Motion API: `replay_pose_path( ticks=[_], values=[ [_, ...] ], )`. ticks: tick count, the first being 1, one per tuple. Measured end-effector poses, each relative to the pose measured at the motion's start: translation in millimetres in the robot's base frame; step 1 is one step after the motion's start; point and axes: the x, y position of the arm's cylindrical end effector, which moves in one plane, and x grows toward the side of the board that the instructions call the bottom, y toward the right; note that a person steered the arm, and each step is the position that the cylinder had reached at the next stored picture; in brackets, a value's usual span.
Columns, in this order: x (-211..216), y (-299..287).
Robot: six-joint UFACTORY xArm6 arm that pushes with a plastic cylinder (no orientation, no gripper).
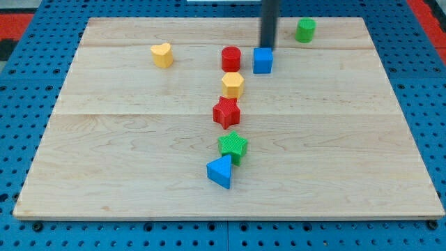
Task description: Move the green circle to the top of the yellow heart
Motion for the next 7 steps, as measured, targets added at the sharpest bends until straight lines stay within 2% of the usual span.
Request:
replay_pose_path(
  ticks=[1, 2, 3, 4, 5, 7],
  values=[
    [-18, 71],
    [-60, 73],
    [-76, -22],
    [-72, -113],
    [-54, -88],
    [-45, -75]
  ],
)
